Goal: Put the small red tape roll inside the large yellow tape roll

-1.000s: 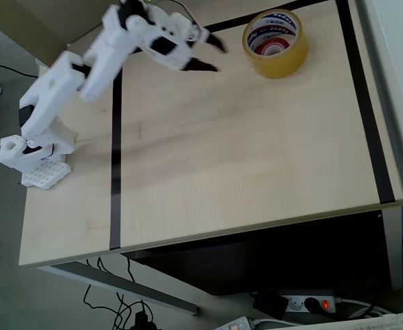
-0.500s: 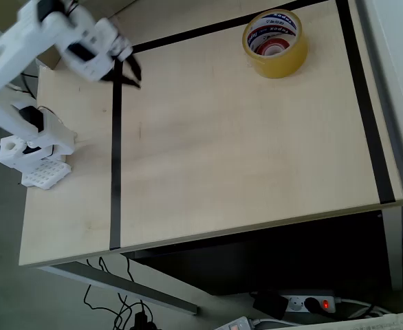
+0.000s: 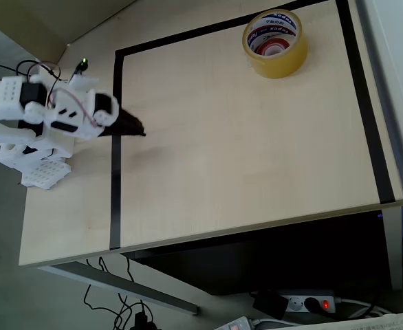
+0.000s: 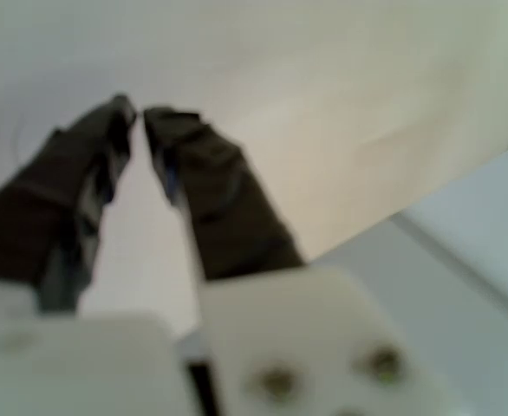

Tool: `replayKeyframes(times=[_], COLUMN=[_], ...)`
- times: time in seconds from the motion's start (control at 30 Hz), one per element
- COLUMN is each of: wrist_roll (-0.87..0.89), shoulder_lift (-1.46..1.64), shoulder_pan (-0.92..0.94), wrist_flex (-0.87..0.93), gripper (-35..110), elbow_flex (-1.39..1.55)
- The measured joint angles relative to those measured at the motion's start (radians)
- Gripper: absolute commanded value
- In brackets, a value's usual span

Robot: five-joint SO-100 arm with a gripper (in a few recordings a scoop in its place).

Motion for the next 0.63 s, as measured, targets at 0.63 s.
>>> replayKeyframes(times=[0.63], wrist_roll=[0.1], shoulder_lift=[0.735], shoulder_pan=[-0.143], wrist_flex=[0.431], gripper=[0], elbow_flex=[0.229])
